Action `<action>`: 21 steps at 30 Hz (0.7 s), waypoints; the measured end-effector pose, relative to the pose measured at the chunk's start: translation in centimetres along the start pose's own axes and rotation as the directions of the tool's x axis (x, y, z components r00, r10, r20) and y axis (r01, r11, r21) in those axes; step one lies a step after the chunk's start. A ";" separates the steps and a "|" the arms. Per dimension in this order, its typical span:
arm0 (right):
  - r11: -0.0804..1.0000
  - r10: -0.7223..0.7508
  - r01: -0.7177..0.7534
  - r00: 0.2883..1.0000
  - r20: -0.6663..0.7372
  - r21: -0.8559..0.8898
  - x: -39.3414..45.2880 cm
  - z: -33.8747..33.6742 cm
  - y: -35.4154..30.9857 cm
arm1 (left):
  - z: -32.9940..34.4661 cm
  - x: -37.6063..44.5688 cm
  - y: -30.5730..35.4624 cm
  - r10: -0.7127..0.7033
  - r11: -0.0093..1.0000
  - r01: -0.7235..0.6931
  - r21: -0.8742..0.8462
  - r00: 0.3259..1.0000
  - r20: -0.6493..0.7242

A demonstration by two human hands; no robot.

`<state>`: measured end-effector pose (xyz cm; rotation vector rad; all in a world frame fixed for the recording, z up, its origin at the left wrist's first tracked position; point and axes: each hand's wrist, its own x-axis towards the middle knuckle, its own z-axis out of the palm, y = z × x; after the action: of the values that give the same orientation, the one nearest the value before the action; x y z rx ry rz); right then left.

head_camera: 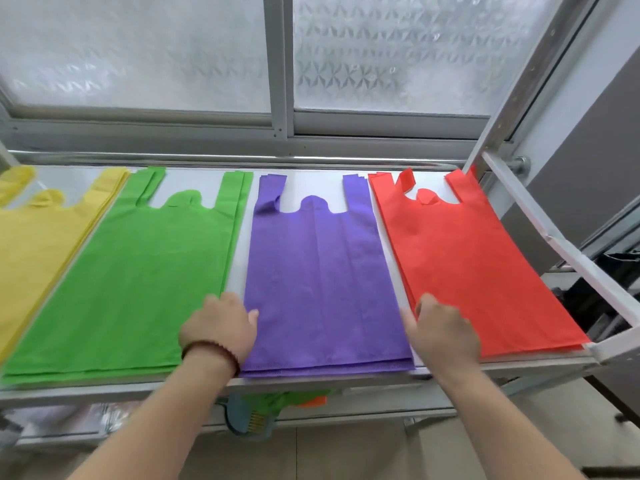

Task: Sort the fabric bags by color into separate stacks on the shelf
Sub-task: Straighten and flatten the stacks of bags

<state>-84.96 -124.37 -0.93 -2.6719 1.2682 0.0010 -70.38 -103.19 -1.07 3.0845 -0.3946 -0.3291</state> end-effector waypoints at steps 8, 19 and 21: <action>0.875 -0.484 0.483 0.874 0.042 0.017 17.3 2.7 -7.2 | 0.2 17.0 4.5 0.434 0.896 -0.443 0.014 0.870 -0.232; 0.856 -0.419 0.468 0.877 0.236 -0.219 21.5 6.1 -7.2 | 0.9 21.7 4.9 0.308 0.945 -0.313 0.092 0.949 0.065; 0.846 -0.418 0.476 0.872 0.253 -0.242 21.4 5.8 -7.4 | -0.1 22.2 5.2 0.292 0.945 -0.310 0.103 0.944 0.154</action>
<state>-65.21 -135.23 -7.05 -3.0703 0.5959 0.4075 -50.66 -113.80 -5.33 3.0604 -0.9143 -0.5241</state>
